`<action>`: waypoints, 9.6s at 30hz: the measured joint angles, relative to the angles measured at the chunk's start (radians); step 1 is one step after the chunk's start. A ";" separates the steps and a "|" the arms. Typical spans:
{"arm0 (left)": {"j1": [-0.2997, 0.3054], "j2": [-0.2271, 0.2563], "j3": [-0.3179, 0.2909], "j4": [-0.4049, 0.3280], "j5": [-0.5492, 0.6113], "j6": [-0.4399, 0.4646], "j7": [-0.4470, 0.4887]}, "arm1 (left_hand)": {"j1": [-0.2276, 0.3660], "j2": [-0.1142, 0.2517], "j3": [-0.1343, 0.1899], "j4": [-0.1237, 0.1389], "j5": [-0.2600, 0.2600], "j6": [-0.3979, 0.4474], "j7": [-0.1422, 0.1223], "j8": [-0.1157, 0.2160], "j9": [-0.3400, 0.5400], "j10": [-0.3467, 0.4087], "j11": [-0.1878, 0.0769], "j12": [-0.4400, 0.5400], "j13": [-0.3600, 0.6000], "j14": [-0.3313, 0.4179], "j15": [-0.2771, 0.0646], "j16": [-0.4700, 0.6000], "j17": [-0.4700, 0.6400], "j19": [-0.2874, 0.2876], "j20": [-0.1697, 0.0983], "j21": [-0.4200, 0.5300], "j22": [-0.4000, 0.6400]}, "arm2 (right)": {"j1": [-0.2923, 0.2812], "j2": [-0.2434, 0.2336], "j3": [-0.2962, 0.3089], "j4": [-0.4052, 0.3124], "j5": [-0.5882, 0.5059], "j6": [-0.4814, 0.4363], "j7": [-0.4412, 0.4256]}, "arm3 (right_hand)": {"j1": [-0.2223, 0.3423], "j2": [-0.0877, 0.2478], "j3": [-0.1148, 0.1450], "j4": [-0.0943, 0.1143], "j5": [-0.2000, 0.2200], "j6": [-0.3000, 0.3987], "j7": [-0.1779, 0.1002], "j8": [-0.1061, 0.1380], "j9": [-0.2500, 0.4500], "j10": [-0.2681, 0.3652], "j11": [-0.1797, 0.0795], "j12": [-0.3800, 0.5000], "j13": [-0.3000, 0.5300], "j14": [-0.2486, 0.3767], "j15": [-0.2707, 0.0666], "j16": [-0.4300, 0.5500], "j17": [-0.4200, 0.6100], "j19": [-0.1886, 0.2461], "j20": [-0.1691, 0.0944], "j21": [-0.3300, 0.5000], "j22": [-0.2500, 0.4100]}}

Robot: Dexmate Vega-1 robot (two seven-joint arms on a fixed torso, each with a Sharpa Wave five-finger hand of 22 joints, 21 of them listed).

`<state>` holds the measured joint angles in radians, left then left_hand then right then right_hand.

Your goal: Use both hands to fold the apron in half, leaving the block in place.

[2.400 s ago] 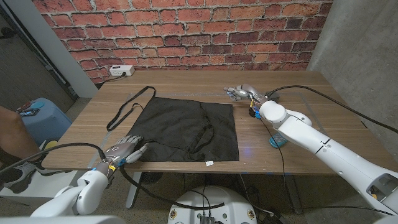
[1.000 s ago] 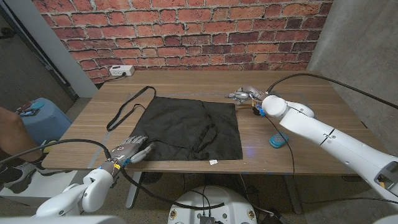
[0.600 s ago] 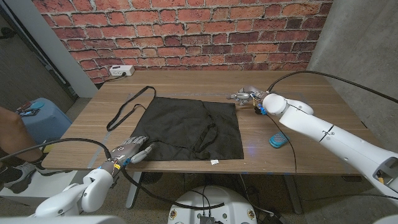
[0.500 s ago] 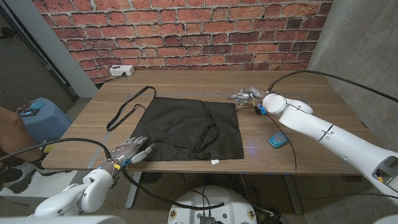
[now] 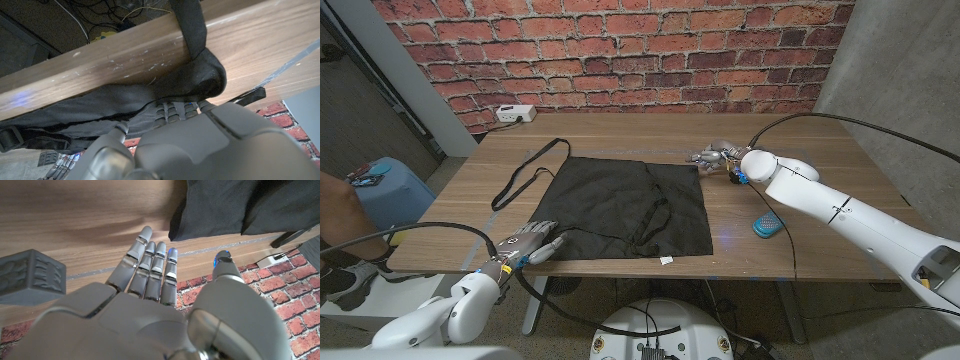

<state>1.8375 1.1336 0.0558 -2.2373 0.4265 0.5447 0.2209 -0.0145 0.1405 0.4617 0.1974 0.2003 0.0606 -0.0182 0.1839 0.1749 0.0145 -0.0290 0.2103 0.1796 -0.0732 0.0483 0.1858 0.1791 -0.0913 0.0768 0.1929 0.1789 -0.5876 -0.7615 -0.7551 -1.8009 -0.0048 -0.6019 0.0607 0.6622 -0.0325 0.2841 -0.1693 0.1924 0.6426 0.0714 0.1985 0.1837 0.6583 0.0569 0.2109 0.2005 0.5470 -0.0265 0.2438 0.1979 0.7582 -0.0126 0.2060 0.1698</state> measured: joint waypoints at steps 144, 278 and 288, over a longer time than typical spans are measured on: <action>-0.048 0.050 0.018 0.056 -0.070 -0.176 -0.053 | 0.019 0.019 -0.005 -0.022 0.000 0.020 -0.020 -0.005 -0.001 0.012 -0.012 -0.016 0.000 0.014 -0.014 0.000 -0.010 0.022 -0.022 0.008 -0.007 | -0.008 0.038 -0.041 -0.191 -0.010 -0.164 -0.101 | 0.675 0.083 -0.017 0.011 0.003 0.370 -0.120 0.027 0.056 0.345 -0.195 0.434 0.348 0.454 -0.129 0.203 0.313 0.203 -0.125 0.178 0.039; -0.071 0.095 0.030 0.079 -0.112 -0.250 -0.071 | 0.048 0.008 0.043 -0.046 0.000 0.026 -0.026 -0.006 -0.001 0.010 -0.018 -0.016 0.000 0.018 -0.018 -0.008 -0.009 0.032 -0.025 -0.004 -0.009 | 0.037 0.148 -0.051 -0.187 0.057 0.089 0.006 | 0.701 0.101 -0.061 0.022 0.003 0.379 -0.111 0.012 0.070 0.356 -0.185 0.403 0.377 0.499 -0.145 0.118 0.398 0.177 -0.120 0.277 0.026; -0.065 0.096 0.026 0.084 -0.113 -0.259 -0.069 | 0.048 0.008 0.046 -0.048 0.000 0.026 -0.027 -0.002 -0.001 0.010 -0.018 -0.018 0.000 0.018 -0.018 -0.008 -0.009 0.032 -0.025 -0.004 -0.009 | 0.039 0.182 -0.063 -0.138 0.074 0.129 0.014 | 0.701 0.101 -0.066 0.016 0.003 0.379 -0.111 0.012 0.070 0.356 -0.185 0.399 0.381 0.499 -0.145 0.111 0.403 0.177 -0.120 0.281 0.026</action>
<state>1.7723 1.2294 0.0816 -2.1533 0.3136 0.2859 0.1522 0.0333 0.1489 0.5077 0.1489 0.2002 0.0868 -0.0447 0.1816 0.1741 0.0243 -0.0469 0.1919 0.1795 -0.0556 0.0305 0.1778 0.1702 -0.0596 0.0515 0.1888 0.1703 -0.5484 -0.5790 -0.8185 -1.9388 0.0691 -0.4732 0.0750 1.3633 0.0688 0.2177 -0.1528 0.1955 1.0217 -0.0392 0.2102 0.2533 1.0148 -0.1278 0.6100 0.5819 1.0463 -0.1716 0.3546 0.6004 0.9351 -0.1322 0.4874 0.1955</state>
